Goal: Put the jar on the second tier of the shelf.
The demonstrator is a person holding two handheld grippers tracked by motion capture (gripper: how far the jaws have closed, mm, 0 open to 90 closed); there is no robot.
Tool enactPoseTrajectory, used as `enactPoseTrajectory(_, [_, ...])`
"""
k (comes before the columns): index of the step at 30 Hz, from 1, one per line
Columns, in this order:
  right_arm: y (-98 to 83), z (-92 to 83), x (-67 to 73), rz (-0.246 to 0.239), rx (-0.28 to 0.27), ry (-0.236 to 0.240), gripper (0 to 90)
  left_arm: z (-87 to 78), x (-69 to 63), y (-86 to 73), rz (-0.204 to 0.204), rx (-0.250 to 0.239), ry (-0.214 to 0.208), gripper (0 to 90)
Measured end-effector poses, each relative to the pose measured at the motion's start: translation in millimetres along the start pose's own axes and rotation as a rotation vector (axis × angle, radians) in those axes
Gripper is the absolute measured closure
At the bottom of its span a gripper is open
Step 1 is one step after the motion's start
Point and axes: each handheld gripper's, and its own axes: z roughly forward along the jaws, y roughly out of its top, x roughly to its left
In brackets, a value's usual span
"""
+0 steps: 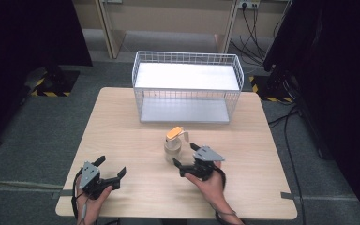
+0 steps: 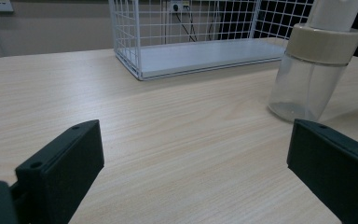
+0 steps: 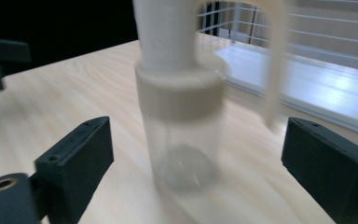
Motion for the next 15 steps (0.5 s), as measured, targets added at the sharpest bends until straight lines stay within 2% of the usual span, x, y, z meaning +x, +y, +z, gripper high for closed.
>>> enactPoseTrajectory(5, [-30.1,-73.7,-25.5,0.015,0.007,-0.070,4.4,0.1,-0.7,0.0,0.000,-0.001,0.001,3.1])
enactPoseTrajectory(6, [-34.9,-85.5,-30.1,0.021,0.000,-0.089,4.2,0.0,-0.6,-0.1,0.000,-0.002,0.002,3.1])
enactPoseTrajectory(7, [-42.1,-104.3,-36.9,0.010,-0.006,-0.128,3.7,-0.3,-0.5,-0.1,0.001,-0.003,0.004,3.0])
enactPoseTrajectory(8, [-42.1,-104.3,-36.9,0.010,-0.006,-0.128,3.7,-0.5,-0.6,-0.2,0.001,-0.004,0.005,3.0])
enactPoseTrajectory(12, [-46.9,-125.0,-43.9,0.013,-0.033,-0.151,3.2,-0.1,-0.2,0.0,-0.001,0.000,0.006,3.1])
enactPoseTrajectory(15, [-45.6,-124.8,-44.1,0.010,-0.040,-0.153,3.3,-0.3,0.0,-0.1,-0.003,-0.002,0.006,3.0])
